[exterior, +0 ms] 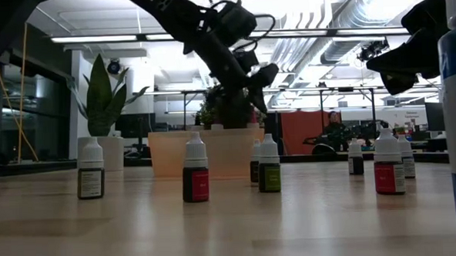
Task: Pick & Place food coloring
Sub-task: Put the large pink food coloring bottle into the orange bin, then put the large blue food coloring bottle into the orange bin
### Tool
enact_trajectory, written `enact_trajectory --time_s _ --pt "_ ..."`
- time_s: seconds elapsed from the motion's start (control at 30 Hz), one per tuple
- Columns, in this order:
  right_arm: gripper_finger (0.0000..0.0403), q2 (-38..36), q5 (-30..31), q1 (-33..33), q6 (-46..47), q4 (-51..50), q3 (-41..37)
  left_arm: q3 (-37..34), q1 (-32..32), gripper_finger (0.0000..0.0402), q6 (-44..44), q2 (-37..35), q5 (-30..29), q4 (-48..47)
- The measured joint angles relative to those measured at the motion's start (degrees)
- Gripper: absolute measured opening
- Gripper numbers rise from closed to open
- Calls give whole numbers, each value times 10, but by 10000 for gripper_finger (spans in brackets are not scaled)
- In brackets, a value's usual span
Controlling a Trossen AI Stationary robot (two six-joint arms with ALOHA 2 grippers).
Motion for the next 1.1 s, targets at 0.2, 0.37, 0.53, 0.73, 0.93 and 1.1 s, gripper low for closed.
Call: enact_trajectory --time_s 0.2,0.37,0.53,0.73,0.93,1.1 --pt "0 0 0 0 0 0 0 -1 0 143 19 -7 4 5" --pt "0 0 0 0 0 0 0 -1 -4 143 65 -36 28 43" --pt "0 0 0 0 0 0 0 -1 -12 143 104 -67 49 54" --pt "0 0 0 0 0 0 0 -1 -42 170 154 -109 152 74" --pt "0 0 0 0 0 0 0 -1 -95 256 152 -147 260 76" --pt "0 0 0 0 0 0 0 -1 -162 306 160 -184 336 -2"
